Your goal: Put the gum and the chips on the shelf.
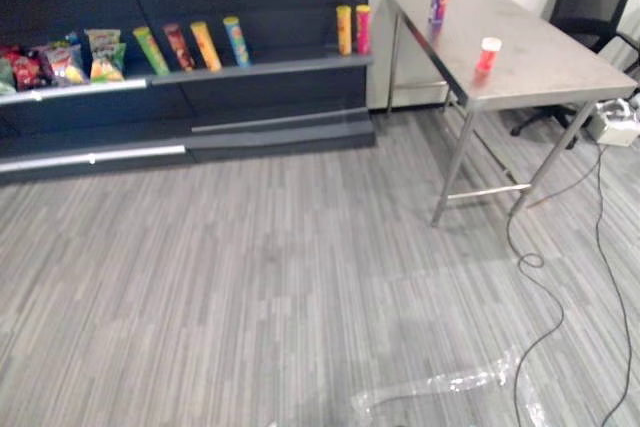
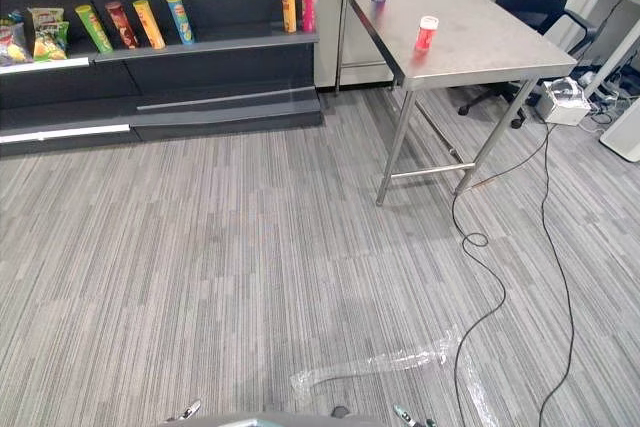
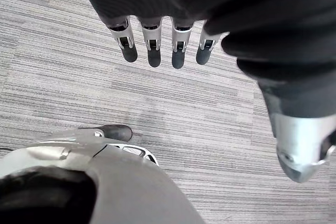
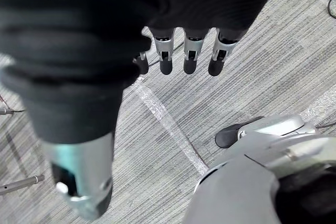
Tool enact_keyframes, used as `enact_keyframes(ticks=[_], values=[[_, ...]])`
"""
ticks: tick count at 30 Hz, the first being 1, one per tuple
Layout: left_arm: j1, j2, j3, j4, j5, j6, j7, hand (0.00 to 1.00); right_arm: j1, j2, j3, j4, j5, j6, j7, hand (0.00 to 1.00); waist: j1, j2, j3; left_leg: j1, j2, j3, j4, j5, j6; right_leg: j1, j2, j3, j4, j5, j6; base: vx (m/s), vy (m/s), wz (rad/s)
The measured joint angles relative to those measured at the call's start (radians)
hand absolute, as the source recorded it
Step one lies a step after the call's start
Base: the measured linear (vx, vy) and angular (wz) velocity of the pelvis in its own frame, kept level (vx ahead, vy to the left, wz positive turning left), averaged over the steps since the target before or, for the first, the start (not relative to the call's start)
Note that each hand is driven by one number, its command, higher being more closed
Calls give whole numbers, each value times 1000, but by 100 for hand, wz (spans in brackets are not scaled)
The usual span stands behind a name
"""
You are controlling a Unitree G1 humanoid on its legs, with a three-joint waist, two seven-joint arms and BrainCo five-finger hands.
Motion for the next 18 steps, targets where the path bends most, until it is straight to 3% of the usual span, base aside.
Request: enact_keyframes(ticks=[5, 7, 8, 9, 12, 15, 17, 18], values=[[-27, 25, 1, -1, -3, 1, 4, 0, -21, 23, -12, -11, 25, 0, 1, 0, -16, -39, 45, -109, -1, -7, 190, -58, -48, -112, -57, -30, 222, -128, -21, -66, -72, 24], [-30, 25, 2, -11, -32, 0, 4, 0, -18, 20, -11, -22, 25, -2, 7, 0, -18, -33, 72, -167, 25, -8, 348, -102, -44, -112, -64, -47, 271, -175, -29, -98, -120, 38], [-25, 24, 8, -23, -70, 0, 2, 0, -11, 18, -8, -22, 25, -2, 16, 0, -16, -45, 82, -259, 58, -11, 551, -99, -46, -108, -68, -60, 298, -197, -45, -79, -112, 28], [-17, 14, 26, -37, -90, 0, 0, 0, 0, 11, -2, -23, 25, -3, 21, 0, -16, -33, 84, -315, 87, -27, 673, -90, -41, -103, -61, -71, 316, -210, -50, -64, -106, 25], [-3, -11, 63, -56, -176, 0, -9, 0, 22, 4, 22, -27, 26, -3, 20, 0, -16, -21, 97, -405, 132, -48, 889, -49, -4, -80, -55, -79, 366, -248, -67, 47, -22, 9], [-5, -12, 65, -62, -199, 0, -21, 0, 26, 11, 21, -32, 26, -1, 15, 0, -15, -22, 107, -468, 157, -60, 796, -97, -13, -66, -62, -66, 369, -262, -65, 122, 56, -3], [-4, -12, 64, -70, -196, -2, -26, 0, 12, 10, 20, -33, 27, -1, 8, 0, -13, -24, 115, -481, 147, -72, 620, -80, -24, -65, -79, -51, 369, -272, -53, 145, 147, -22], [-4, -14, 63, -70, -196, -2, -27, 0, 7, 9, 19, -33, 27, -1, 0, 0, -14, -21, 115, -478, 131, -97, 460, -34, -37, -66, -89, -35, 368, -281, -38, 236, 265, -38]])
